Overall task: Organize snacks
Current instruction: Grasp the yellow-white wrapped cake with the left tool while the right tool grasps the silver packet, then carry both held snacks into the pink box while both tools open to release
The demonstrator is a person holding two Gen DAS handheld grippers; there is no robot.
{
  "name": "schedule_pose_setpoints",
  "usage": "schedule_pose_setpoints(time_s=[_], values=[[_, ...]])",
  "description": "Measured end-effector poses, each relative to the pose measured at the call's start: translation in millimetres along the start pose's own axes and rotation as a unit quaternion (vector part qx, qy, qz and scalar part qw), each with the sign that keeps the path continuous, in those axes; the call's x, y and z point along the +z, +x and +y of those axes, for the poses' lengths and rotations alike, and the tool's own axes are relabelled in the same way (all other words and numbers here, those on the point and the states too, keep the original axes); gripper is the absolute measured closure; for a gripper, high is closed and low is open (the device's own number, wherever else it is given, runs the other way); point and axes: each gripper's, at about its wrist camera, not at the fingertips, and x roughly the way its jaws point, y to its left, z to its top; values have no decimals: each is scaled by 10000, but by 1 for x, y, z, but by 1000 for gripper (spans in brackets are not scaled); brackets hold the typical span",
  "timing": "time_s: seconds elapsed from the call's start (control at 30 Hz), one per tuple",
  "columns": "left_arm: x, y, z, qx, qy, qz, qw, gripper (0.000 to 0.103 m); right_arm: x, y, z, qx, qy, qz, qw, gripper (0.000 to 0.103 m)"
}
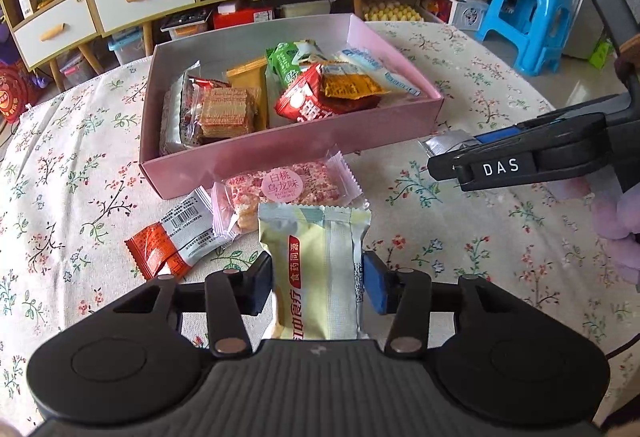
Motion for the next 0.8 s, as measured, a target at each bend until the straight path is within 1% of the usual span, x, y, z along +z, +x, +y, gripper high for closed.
schedule_pose_setpoints(time_s=[0.17,0.37,0.53,0.8], values=[[5,-8,0,-189,-104,-34,9998,60,3,-17,-1,161,171,4,9997,55],[11,-22,-2,-387,-208,-238,9988,60,6,-40,-1,395,348,-135,9985,55],[17,-29,0,-448,-293,-392,9978,60,8,-50,-3,521,463,-219,9973,55],[30,-32,13,-478,-659,-642,9946,60,14,-58,-21,604,848,-363,9939,55]])
